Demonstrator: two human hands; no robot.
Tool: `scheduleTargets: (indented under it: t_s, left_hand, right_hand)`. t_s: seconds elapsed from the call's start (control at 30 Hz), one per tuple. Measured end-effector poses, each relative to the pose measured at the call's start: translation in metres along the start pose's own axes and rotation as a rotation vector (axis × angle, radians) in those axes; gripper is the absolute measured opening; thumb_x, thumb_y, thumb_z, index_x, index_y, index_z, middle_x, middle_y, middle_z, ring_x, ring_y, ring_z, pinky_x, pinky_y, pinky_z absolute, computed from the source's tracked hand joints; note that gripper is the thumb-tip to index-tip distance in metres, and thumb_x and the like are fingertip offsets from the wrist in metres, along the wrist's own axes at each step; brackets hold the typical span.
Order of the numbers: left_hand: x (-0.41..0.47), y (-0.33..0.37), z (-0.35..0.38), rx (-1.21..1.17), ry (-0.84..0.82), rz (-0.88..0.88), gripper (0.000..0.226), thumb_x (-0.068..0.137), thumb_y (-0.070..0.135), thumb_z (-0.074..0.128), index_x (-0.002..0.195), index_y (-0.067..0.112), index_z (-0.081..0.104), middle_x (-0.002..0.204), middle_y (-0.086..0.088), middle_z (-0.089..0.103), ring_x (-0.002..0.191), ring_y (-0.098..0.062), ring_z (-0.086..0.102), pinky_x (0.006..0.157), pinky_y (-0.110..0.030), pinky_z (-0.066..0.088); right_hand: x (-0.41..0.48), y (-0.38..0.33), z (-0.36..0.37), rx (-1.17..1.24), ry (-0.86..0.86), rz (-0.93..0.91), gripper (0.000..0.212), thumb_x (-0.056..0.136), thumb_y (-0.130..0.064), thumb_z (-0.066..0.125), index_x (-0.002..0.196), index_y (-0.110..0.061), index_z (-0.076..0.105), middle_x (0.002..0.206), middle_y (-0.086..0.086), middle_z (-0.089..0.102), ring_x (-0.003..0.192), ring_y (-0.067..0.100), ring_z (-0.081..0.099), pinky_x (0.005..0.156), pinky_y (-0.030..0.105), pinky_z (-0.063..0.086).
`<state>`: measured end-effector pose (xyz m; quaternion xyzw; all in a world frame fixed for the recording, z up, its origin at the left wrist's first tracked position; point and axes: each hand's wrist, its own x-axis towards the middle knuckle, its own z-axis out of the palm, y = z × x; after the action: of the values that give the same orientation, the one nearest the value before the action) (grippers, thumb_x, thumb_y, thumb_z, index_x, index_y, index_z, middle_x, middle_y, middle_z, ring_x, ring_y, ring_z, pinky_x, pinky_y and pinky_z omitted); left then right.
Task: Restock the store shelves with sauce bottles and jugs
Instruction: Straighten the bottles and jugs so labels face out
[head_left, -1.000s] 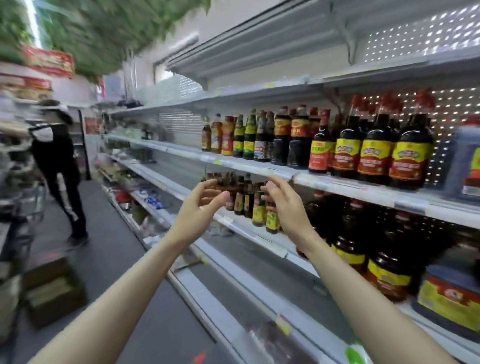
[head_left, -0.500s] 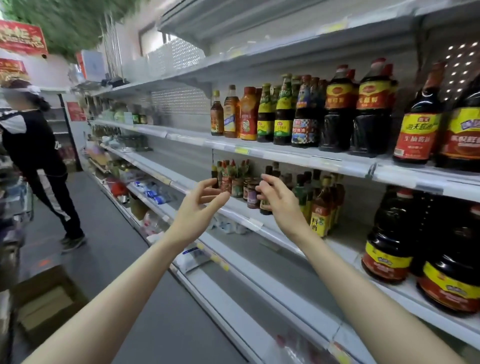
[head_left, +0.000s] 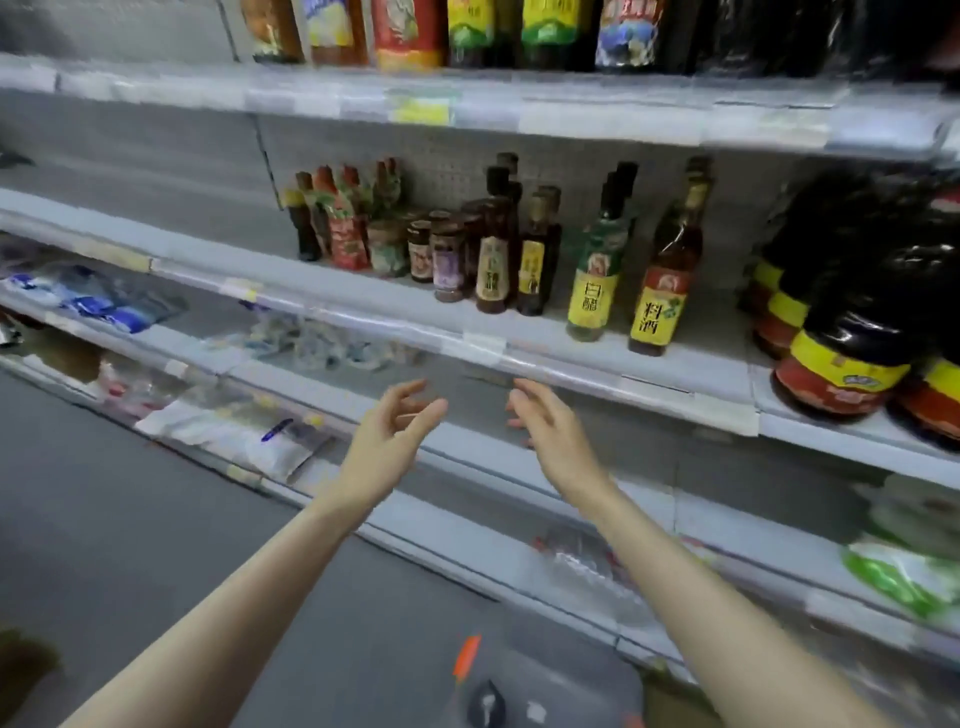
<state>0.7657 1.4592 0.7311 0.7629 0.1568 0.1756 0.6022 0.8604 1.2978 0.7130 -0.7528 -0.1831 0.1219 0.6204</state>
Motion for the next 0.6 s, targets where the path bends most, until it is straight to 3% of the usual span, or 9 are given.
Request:
scheduleTargets:
  t_s: [0.13, 0.2, 0.3, 0.4, 0.53, 0.6]
  left_hand:
    - [0.022, -0.085, 0.01, -0.028, -0.095, -0.167, 0.035, 0.09, 0.032, 0.065, 0.121, 0.023, 0.053, 0.107, 0.005, 0.06, 0.103, -0.012, 0.059, 0.096, -0.031, 0.046]
    - [0.028, -0.126, 0.019, -0.002, -0.159, -0.234, 0.035, 0.092, 0.028, 0.061, 0.125, 0.02, 0.052, 0.107, 0.005, 0.06, 0.102, -0.013, 0.058, 0.096, -0.032, 0.045]
    - [0.034, -0.19, 0.034, 0.009, -0.224, -0.341, 0.035, 0.092, 0.028, 0.061, 0.125, 0.02, 0.052, 0.105, 0.005, 0.061, 0.097, -0.009, 0.059, 0.089, -0.027, 0.047]
    - [0.037, -0.257, 0.054, 0.027, -0.258, -0.434, 0.033, 0.092, 0.026, 0.061, 0.122, 0.019, 0.053, 0.1, 0.006, 0.062, 0.09, -0.003, 0.059, 0.082, -0.022, 0.045]
    - [0.029, -0.35, 0.078, 0.102, -0.311, -0.562, 0.036, 0.093, 0.024, 0.06, 0.127, 0.014, 0.053, 0.1, 0.002, 0.061, 0.088, -0.007, 0.06, 0.071, -0.014, 0.046]
    - [0.019, -0.394, 0.088, 0.127, -0.335, -0.622, 0.037, 0.093, 0.025, 0.06, 0.128, 0.012, 0.053, 0.096, 0.002, 0.061, 0.081, 0.0, 0.059, 0.064, -0.009, 0.046]
  right_hand:
    - [0.009, 0.081, 0.03, 0.018, 0.09, 0.196, 0.026, 0.096, -0.038, 0.051, 0.122, -0.03, 0.053, 0.119, 0.002, 0.062, 0.106, 0.016, 0.061, 0.086, 0.032, 0.047]
    - [0.011, 0.123, 0.037, 0.01, 0.134, 0.262, 0.028, 0.096, -0.036, 0.053, 0.123, -0.028, 0.054, 0.119, 0.001, 0.063, 0.11, 0.016, 0.06, 0.088, 0.035, 0.048]
    - [0.011, 0.186, 0.048, 0.006, 0.167, 0.383, 0.034, 0.097, -0.032, 0.053, 0.127, -0.018, 0.054, 0.115, 0.001, 0.062, 0.106, 0.017, 0.059, 0.095, 0.033, 0.044]
    - [0.006, 0.252, 0.058, -0.014, 0.177, 0.488, 0.033, 0.096, -0.034, 0.053, 0.126, -0.019, 0.055, 0.11, 0.001, 0.064, 0.104, 0.02, 0.062, 0.094, 0.035, 0.045]
    - [-0.009, 0.341, 0.071, -0.022, 0.18, 0.625, 0.033, 0.096, -0.032, 0.053, 0.126, -0.018, 0.055, 0.107, -0.002, 0.063, 0.104, 0.019, 0.062, 0.093, 0.033, 0.045]
    - [-0.019, 0.384, 0.08, -0.032, 0.191, 0.692, 0.027, 0.096, -0.03, 0.054, 0.12, -0.019, 0.056, 0.106, -0.003, 0.063, 0.104, 0.019, 0.062, 0.094, 0.033, 0.045]
